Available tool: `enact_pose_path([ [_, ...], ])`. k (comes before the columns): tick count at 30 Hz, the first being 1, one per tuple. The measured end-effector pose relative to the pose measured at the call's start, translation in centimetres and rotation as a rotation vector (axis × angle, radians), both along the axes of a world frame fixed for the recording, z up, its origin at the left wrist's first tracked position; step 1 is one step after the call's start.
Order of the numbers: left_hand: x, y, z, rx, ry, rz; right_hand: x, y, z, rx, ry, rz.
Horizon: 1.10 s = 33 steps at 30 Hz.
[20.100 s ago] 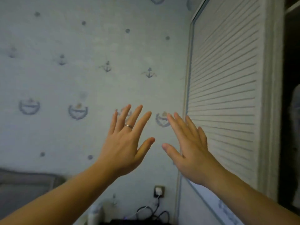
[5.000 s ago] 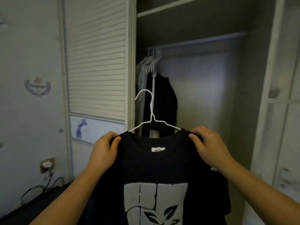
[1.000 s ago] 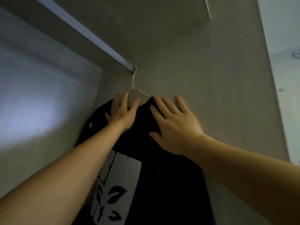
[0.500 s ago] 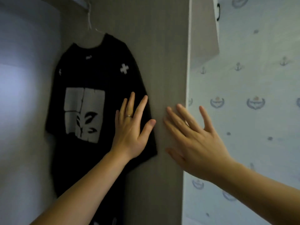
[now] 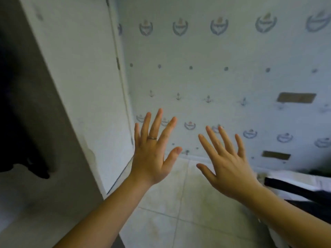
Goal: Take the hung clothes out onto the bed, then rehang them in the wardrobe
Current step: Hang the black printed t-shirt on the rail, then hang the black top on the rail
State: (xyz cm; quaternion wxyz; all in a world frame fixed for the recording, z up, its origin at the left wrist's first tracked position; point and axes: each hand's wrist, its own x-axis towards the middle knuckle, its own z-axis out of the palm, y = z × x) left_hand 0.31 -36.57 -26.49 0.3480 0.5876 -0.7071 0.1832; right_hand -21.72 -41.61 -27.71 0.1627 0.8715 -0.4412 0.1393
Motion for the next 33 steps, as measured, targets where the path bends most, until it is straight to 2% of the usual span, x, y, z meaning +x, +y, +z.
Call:
enact_pose_path([
  [8, -14.6, -9.2, -9.3, 0.363, -0.013, -0.273, -15.1, -1.4, -9.0, 0.278, -0.104, -0.371],
  [17, -30.3, -23.3, -16.3, 0.621, -0.065, -0.622, -29.0, -6.4, -14.2, 0.428, -0.228, -0.892],
  [25, -44.2, -36.2, -18.6, 0.719, -0.290, -0.878, -38.1, -12.0, -15.1, 0.480, -0.398, -1.320],
  [33, -56.4, -41.9, -19.9, 0.815, -0.382, -1.067, -43.8, -13.7, -17.1, 0.478, -0.602, -1.618],
])
